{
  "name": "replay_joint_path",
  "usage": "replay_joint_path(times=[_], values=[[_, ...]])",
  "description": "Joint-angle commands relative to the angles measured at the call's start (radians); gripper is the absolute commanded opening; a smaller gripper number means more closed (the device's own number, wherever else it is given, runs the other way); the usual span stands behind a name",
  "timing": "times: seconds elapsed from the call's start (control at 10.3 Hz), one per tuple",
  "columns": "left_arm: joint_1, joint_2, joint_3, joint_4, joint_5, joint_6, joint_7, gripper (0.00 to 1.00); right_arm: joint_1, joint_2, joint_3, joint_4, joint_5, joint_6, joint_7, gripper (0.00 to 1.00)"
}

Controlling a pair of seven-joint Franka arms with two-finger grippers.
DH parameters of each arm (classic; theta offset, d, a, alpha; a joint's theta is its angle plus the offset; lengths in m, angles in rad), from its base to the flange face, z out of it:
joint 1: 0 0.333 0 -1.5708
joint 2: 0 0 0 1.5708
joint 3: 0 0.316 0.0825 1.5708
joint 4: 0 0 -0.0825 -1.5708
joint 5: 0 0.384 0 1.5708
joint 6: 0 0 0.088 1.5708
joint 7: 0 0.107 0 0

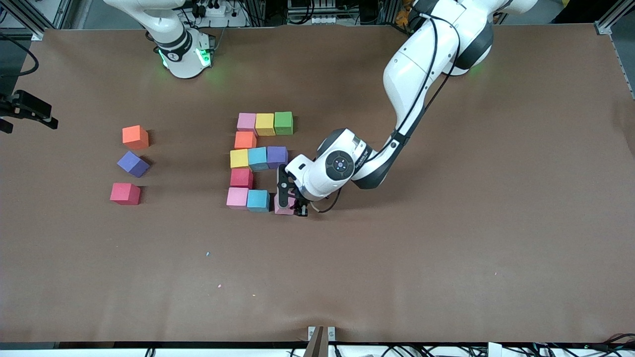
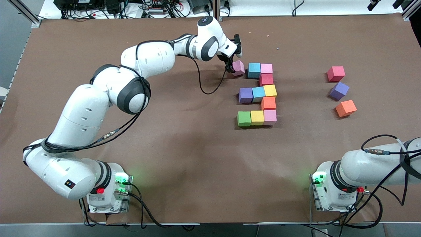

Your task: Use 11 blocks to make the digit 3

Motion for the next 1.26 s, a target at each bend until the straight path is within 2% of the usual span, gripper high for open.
replay_joint_path(times=[0.0,0.1,0.19,0.87,1.16], values=[[-0.012,0.026,0.013,0.024,-0.033,0.018,0.018,0.48,-0.017,-0.010,0.015,-0.011,-0.004,0.007,0.011,1.00],[-0.012,0.026,0.013,0.024,-0.033,0.018,0.017,0.51,-0.015,-0.009,0.015,-0.011,-0.005,0.007,0.011,1.00],[-0.012,0.026,0.011,0.024,-0.033,0.020,0.020,1.00,-0.015,-0.007,0.015,-0.012,-0.005,0.010,0.012,1.00],[-0.035,0.032,0.027,0.024,-0.032,0.064,0.029,1.00,-0.014,-0.007,0.015,-0.019,-0.005,0.022,0.011,1.00],[-0.051,0.038,0.034,0.024,-0.032,0.078,0.089,1.00,-0.014,-0.007,0.015,-0.019,-0.004,0.022,0.011,1.00]])
